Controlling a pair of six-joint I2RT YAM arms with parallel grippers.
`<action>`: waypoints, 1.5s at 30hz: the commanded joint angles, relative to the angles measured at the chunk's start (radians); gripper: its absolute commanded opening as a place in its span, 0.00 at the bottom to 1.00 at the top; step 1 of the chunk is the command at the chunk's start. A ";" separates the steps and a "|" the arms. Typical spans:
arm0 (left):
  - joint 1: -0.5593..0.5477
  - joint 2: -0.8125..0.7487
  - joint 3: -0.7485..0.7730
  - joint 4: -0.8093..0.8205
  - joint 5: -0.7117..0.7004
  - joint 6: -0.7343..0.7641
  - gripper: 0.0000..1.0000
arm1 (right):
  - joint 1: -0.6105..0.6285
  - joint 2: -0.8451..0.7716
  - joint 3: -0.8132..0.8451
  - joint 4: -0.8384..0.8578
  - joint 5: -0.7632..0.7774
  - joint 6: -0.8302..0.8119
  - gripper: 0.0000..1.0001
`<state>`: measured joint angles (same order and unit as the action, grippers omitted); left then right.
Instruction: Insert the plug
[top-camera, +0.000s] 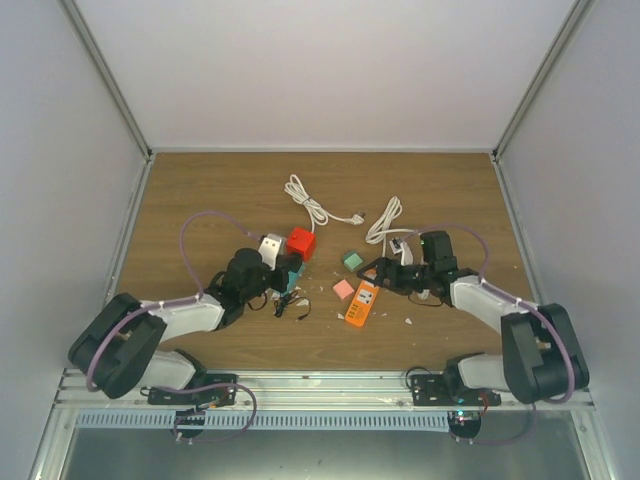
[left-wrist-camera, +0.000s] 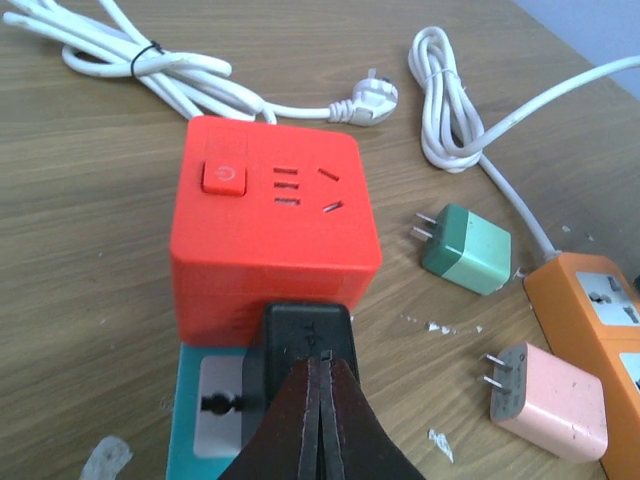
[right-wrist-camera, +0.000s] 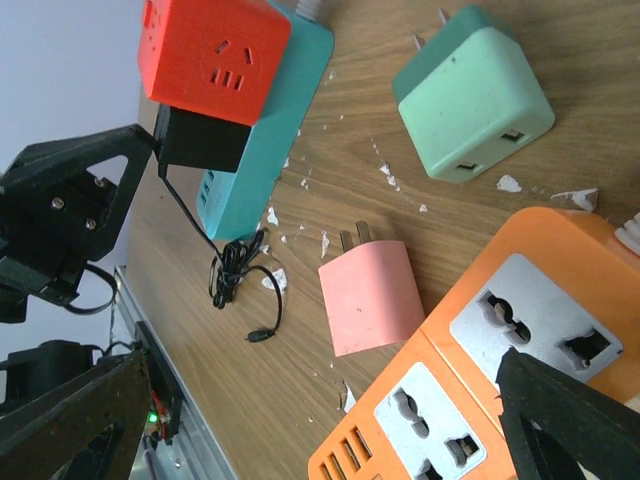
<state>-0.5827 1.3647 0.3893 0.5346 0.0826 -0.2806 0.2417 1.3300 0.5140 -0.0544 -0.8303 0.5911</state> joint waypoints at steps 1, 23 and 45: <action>-0.005 -0.102 -0.009 -0.116 -0.044 0.017 0.01 | 0.021 -0.090 0.015 -0.032 0.095 -0.013 0.96; -0.003 -0.353 0.151 -0.291 -0.084 0.135 0.99 | 0.068 -0.129 0.129 -0.239 0.287 -0.063 0.99; -0.094 -0.243 0.410 -0.651 0.900 0.780 0.99 | 0.089 -0.061 0.198 -0.283 0.307 -0.071 0.99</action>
<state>-0.5999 1.1450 0.8032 0.0250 0.8516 0.2916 0.3199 1.2911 0.7143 -0.3298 -0.5331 0.5335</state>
